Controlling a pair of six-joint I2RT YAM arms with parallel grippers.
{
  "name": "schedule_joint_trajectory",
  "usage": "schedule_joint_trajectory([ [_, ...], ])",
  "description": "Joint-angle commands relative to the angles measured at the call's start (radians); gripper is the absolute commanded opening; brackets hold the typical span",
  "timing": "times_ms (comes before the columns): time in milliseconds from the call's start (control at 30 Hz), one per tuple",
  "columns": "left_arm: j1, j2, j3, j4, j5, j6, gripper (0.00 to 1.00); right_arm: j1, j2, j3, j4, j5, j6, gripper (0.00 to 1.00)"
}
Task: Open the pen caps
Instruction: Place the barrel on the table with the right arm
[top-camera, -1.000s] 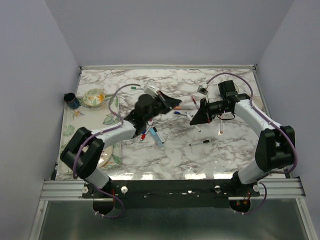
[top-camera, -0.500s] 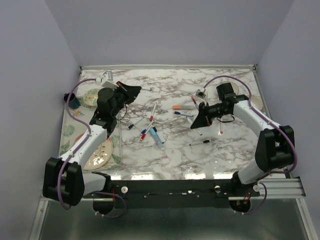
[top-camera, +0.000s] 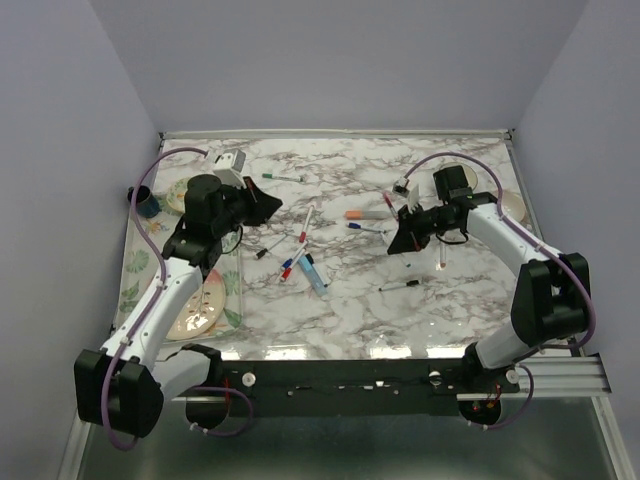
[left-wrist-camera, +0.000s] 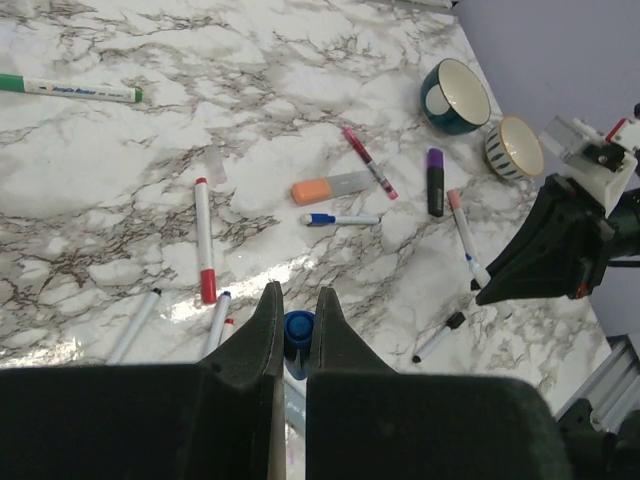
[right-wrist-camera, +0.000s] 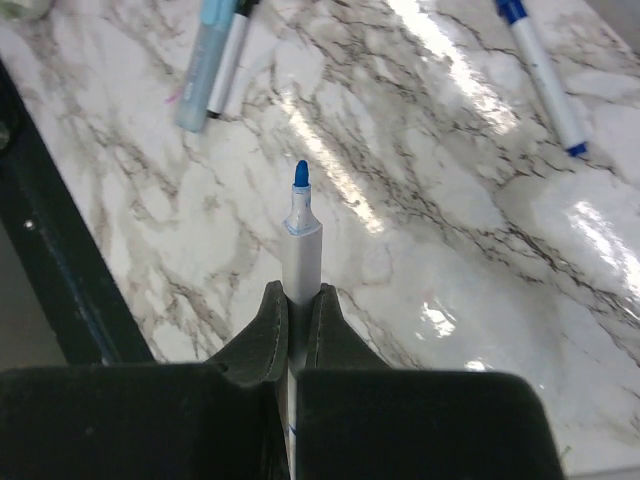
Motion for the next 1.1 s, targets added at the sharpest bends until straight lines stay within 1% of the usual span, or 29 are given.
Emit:
schedule_joint_trajectory([
  [0,0.001,-0.059,-0.014,-0.103,0.038,0.111,0.0,0.001,-0.024,-0.001,0.105,0.213,0.074,0.01],
  [67,0.001,-0.068,-0.014,-0.112,0.024,0.145,0.0,0.001,-0.012,0.018,0.115,0.254,0.092,0.01],
  [133,0.001,-0.075,-0.003,-0.153,-0.023,0.184,0.0,0.0,0.017,0.039,0.119,0.3,0.104,0.0],
  [200,0.001,-0.09,-0.006,-0.161,-0.04,0.191,0.0,0.0,0.039,0.071,0.122,0.334,0.113,0.01],
  [267,0.001,-0.099,-0.014,-0.157,-0.04,0.192,0.0,-0.002,0.082,0.101,0.121,0.377,0.123,0.01],
  [533,0.001,-0.104,-0.019,-0.154,-0.032,0.2,0.0,-0.013,0.248,0.304,0.07,0.504,0.137,0.01],
  [633,0.001,-0.104,-0.019,-0.152,-0.028,0.2,0.0,-0.014,0.315,0.354,0.05,0.539,0.137,0.04],
  [733,0.001,-0.104,-0.02,-0.15,-0.026,0.201,0.0,-0.014,0.379,0.418,0.038,0.569,0.14,0.06],
  [800,0.001,-0.101,-0.02,-0.15,-0.023,0.201,0.0,-0.016,0.418,0.47,0.024,0.57,0.135,0.09],
  [900,0.001,-0.101,-0.02,-0.152,-0.025,0.203,0.0,-0.014,0.499,0.56,-0.02,0.569,0.133,0.11],
  [1067,0.001,-0.094,-0.02,-0.152,-0.028,0.206,0.0,-0.016,0.6,0.656,-0.059,0.586,0.132,0.13],
])
